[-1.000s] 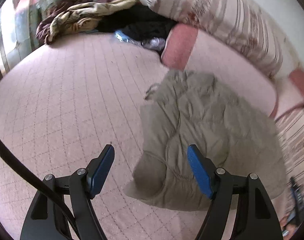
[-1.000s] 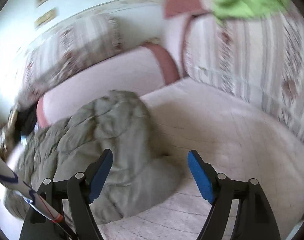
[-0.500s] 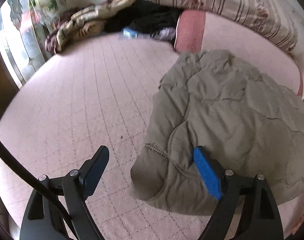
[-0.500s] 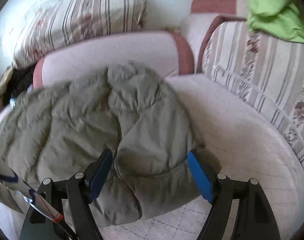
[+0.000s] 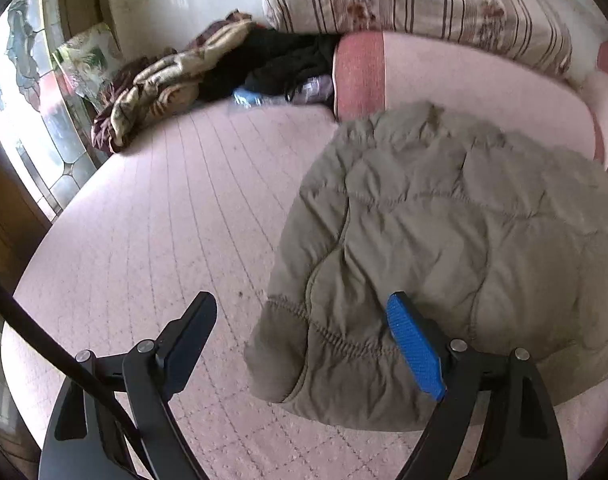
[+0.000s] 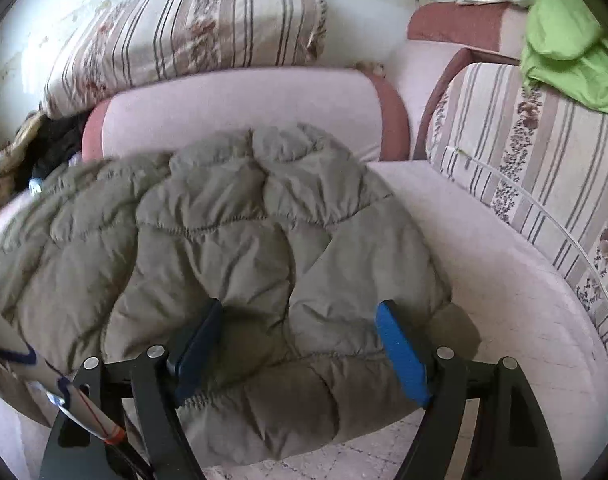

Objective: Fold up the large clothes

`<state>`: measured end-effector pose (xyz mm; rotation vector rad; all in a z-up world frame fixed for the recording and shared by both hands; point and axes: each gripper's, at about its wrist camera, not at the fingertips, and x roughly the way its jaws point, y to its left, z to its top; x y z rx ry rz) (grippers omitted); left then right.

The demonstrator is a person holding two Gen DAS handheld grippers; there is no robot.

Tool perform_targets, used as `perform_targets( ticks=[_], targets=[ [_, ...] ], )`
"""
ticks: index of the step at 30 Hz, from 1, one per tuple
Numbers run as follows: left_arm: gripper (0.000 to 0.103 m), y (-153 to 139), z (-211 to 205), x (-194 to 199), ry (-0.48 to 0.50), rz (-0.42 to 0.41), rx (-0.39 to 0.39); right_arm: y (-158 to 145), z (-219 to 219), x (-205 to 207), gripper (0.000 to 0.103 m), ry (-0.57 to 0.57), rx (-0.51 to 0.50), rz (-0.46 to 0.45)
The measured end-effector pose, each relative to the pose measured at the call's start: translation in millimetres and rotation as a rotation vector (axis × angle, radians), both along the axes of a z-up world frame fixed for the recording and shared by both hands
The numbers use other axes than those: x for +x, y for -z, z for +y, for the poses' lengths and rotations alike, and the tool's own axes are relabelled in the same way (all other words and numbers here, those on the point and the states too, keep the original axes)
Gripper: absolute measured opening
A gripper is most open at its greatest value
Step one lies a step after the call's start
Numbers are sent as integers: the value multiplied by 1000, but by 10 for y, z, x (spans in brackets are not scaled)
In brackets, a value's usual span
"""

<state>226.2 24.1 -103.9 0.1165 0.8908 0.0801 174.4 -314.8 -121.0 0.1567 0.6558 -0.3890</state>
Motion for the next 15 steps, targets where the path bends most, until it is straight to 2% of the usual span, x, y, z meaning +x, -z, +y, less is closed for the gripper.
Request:
perform_targets(
  ticks=[5,9,15],
  targets=[
    [87,50,21,29,-7,36,1,-44,-205,-70,83,75,43,-14],
    [87,-51,23,-41,-17,-13,9,-20,-304,-81,83,105,64,0],
    [87,-121,3,-147,-1,-38,13,-37,-225,-135,83,93,25,2]
  ],
)
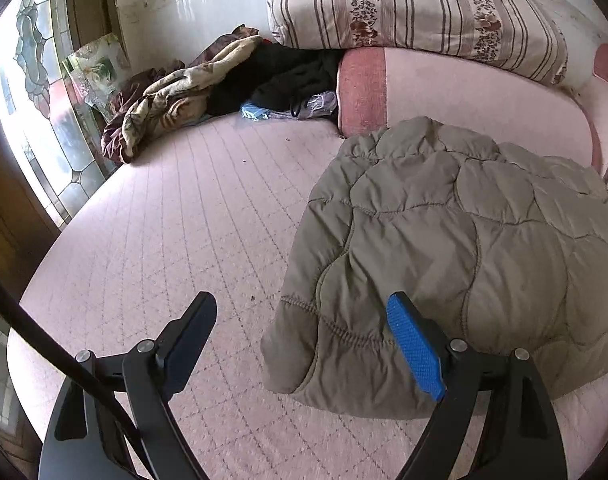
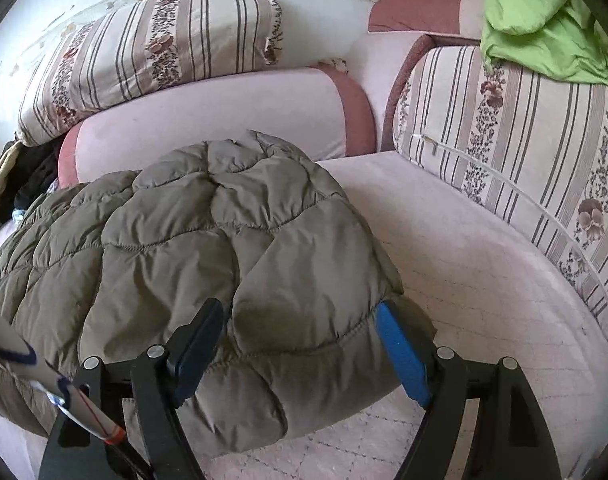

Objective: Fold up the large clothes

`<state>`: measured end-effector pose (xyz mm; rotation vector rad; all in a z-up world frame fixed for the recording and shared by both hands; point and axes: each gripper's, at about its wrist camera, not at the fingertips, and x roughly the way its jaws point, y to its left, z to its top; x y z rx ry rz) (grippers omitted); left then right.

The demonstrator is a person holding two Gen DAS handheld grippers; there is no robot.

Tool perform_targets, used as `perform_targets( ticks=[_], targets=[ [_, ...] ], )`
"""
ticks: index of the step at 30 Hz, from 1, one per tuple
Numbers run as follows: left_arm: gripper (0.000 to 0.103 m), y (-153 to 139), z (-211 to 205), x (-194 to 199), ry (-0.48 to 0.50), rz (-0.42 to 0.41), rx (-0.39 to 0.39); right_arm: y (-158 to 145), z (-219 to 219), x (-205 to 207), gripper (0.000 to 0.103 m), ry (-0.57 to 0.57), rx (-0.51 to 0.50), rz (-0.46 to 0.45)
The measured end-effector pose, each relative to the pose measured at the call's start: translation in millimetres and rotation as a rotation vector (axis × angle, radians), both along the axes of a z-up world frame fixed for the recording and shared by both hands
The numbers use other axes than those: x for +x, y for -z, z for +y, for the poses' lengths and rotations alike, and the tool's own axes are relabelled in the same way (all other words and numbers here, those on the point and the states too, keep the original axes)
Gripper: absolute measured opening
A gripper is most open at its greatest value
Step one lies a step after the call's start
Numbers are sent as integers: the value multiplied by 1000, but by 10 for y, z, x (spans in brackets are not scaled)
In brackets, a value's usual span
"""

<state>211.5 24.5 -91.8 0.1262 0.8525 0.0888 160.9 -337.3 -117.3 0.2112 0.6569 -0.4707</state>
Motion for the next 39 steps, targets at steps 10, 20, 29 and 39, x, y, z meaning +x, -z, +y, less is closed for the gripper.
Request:
perform_targets(
  ticks=[10,20,29,39],
  targets=[
    [87,-94,114,-123,7,-9,-73,35,-61,-91,83,22,-20,14],
    [93,-599,81,-823,-46,-191,-45,-187,103,-611,84,-4,-79,-12],
    [94,-868,-99,-1645,51,-178,-63,-207,453,-1359,85,-88,-6,11],
    [94,-796,-188,-2189,24,-103,-98,-80,763,-1794,85,-145,-7,54]
  ],
)
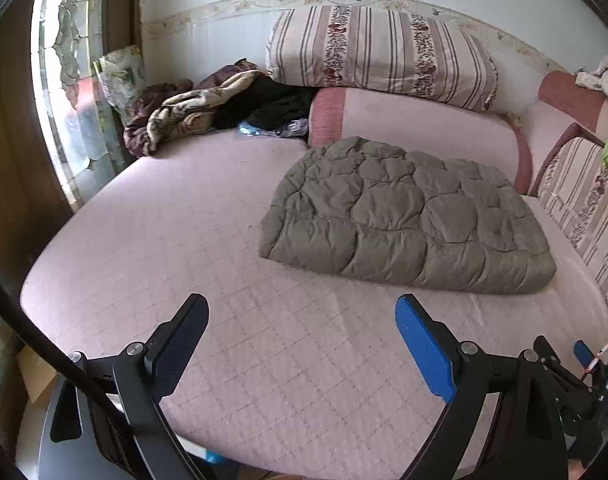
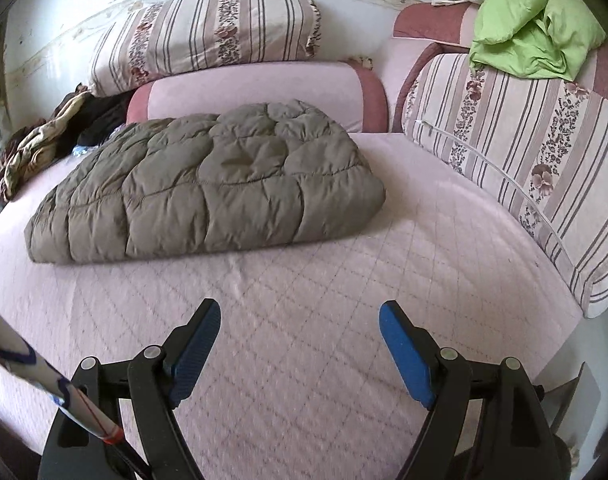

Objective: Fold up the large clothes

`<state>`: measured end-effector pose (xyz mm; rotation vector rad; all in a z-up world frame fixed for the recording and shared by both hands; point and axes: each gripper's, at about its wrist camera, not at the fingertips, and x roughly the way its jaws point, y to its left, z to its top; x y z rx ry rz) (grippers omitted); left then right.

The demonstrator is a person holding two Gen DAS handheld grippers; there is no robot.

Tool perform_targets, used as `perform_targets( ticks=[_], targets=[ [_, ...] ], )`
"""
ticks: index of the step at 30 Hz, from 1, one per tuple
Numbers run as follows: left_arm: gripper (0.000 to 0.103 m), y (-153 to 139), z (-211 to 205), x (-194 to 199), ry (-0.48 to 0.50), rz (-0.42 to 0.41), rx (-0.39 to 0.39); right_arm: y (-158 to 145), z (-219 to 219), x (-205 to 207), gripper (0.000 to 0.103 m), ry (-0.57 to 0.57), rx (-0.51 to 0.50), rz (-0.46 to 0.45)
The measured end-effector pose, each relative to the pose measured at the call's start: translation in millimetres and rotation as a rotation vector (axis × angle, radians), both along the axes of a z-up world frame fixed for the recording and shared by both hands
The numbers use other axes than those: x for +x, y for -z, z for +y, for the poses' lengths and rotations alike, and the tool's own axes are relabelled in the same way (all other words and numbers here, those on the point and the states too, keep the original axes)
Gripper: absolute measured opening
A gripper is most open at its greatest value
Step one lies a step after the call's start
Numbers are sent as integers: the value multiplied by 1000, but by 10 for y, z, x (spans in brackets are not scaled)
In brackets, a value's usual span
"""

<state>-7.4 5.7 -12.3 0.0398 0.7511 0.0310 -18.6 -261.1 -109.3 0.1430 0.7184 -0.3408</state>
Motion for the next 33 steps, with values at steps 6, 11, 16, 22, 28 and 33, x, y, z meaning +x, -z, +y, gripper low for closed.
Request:
perform_targets(
  ticks=[6,11,16,22,28,33],
  targets=[
    [94,-95,-54,-176,18,-33,6,-12,73,-110,86,-4,-6,-6],
    [94,-79,-32,-209,51,-8,-52,-5,175,-166,86,-23,-29,-4],
    [94,22,-73,-193,59,30,-38,-4,250,-183,86,-42,-43,2],
    [94,118,-57,-181,63,62,-39,6,338,-173,86,-64,-51,15],
    [94,170,-26,-167,54,78,-43,-9,415,-159,86,-78,-62,24],
    [94,223,13,-161,59,92,-66,-46,485,-136,87,-90,-54,27]
  ],
)
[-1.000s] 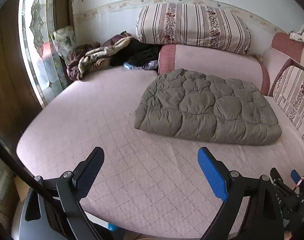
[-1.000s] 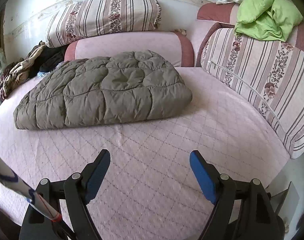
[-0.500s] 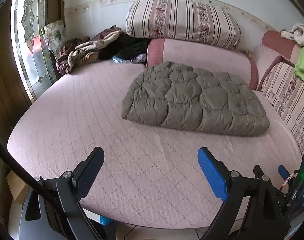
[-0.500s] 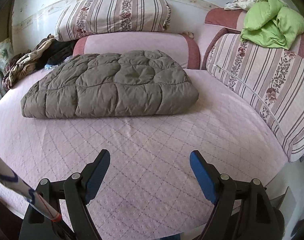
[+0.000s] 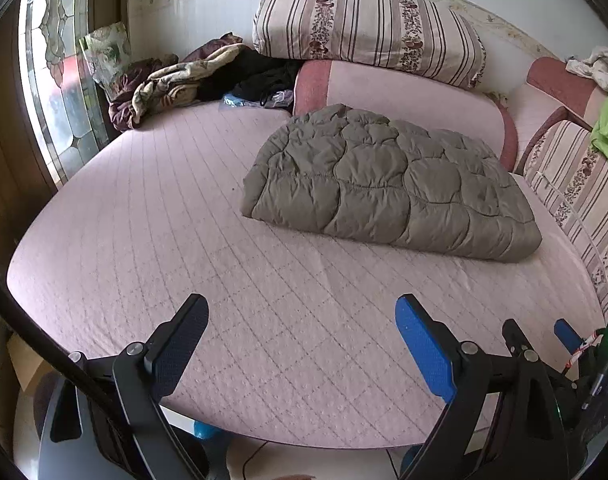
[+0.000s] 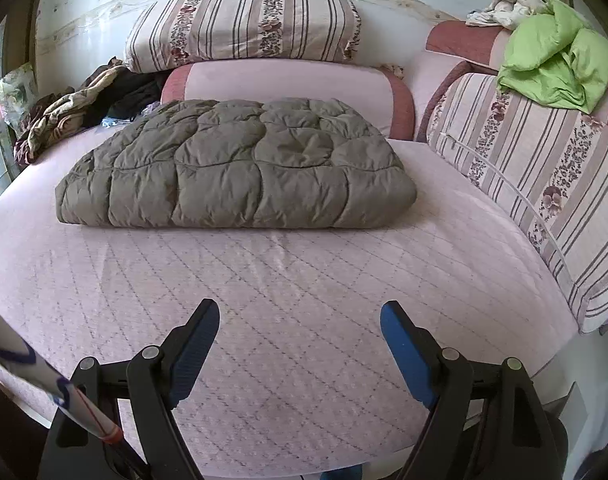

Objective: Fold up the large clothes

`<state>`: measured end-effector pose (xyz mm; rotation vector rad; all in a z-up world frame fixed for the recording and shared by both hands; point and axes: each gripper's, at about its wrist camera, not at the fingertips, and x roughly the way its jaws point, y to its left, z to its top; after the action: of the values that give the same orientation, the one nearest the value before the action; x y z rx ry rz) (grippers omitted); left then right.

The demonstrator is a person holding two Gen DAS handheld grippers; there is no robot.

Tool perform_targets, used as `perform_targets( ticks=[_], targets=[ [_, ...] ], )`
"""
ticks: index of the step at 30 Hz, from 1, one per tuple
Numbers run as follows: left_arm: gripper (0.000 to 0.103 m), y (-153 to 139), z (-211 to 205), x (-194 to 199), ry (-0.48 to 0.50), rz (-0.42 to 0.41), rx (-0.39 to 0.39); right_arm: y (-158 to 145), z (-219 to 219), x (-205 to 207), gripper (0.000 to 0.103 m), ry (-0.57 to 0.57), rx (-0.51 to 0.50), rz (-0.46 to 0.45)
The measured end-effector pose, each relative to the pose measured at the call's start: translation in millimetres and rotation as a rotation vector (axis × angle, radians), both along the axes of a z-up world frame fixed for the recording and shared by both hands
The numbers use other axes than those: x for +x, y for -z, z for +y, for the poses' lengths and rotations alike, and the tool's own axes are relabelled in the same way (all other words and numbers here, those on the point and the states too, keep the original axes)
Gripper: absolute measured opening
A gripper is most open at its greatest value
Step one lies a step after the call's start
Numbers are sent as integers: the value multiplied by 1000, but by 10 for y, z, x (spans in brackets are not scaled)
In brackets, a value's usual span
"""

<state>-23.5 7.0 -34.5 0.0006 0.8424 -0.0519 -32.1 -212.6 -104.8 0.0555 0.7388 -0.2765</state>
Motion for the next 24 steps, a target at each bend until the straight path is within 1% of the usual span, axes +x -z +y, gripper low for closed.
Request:
perform_targets(
  ticks=[8,14,24],
  targets=[
    [94,75,18,-2,3,22,14,-59,132,71,87,-22,-8,10],
    [94,120,54,7,-3,39,7,-87,195,84,88,-39,-27,10],
    [94,159,52,11,-7,42,23,-92,214,142,88,-51,-14,39]
  ],
)
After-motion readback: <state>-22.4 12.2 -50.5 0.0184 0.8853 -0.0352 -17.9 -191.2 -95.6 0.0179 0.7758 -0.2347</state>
